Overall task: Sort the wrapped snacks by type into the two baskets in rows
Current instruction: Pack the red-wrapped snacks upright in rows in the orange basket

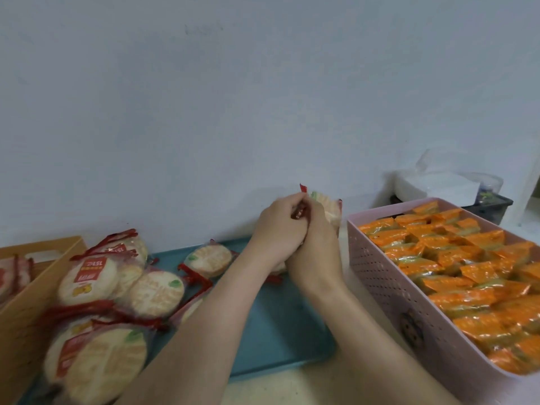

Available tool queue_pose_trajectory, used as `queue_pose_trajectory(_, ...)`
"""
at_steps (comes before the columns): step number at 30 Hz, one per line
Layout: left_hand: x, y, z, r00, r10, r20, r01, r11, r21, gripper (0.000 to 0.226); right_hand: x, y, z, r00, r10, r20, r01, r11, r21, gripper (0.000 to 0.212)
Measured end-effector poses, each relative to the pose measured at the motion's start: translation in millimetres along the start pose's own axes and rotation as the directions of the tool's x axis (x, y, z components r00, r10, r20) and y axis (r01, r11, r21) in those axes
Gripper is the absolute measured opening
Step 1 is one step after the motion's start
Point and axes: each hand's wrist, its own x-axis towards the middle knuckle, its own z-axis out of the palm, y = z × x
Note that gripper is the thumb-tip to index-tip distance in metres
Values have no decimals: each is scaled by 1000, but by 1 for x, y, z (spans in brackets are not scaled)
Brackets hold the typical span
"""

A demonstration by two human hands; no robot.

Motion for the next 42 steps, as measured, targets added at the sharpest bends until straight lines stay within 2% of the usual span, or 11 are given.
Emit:
queue_pose_trajectory(3, -21, 12, -27, 996, -18, -88, 22, 999, 44, 34, -6, -21, 3, 994, -107, 38, 105, 993, 56, 51)
queue_pose_trajectory(6, -48, 7, -57, 988, -120, 93, 120, 993, 2, 44, -9, -32, 4, 968, -162, 193, 169, 985, -22, 46)
queue_pose_trajectory(9, -77, -12, -84, 965, -223, 140, 180, 947, 266, 55, -13, -27, 10, 905, -76, 419, 203, 942, -266, 41)
queue_pose_trajectory(12, -113, -30, -120, 992, -121, -31, 121, 870, 477, 50, -24, -35, 18, 843, -61, 534, 199, 958, -205, 39)
queue_pose_trajectory(17, -157, -82, -159, 915, -275, -295, 401, 536, 743, 64, -65, -56, 44, 590, -111, 800, 448, 869, -211, 54)
queue_pose_trajectory(19, -164, -97, -159, 847, -435, -304, 514, 531, 673, 62, -82, -58, 52, 471, -33, 881, 553, 790, -266, 57)
queue_pose_trajectory(23, -161, -110, -143, 880, -451, -150, 443, 664, 602, 61, -87, -50, 53, 564, 38, 825, 620, 640, -454, 46)
queue_pose_trajectory(27, -153, -101, -129, 955, -293, 33, 244, 847, 473, 54, -74, -54, 46, 733, 130, 668, 510, 545, -666, 32)
queue_pose_trajectory(30, -150, -88, -134, 983, -169, -67, 181, 895, 407, 45, -67, -64, 43, 810, 91, 580, 406, 627, -665, 34)
queue_pose_trajectory(37, -161, -71, -232, 851, 23, -525, 225, 887, 403, 28, -81, -115, 85, 734, -12, 679, 195, 961, -194, 46)
queue_pose_trajectory(42, -180, -114, -295, 744, -184, -642, 530, 748, 399, 44, -91, -148, 123, 626, 115, 771, -254, 965, 63, 39)
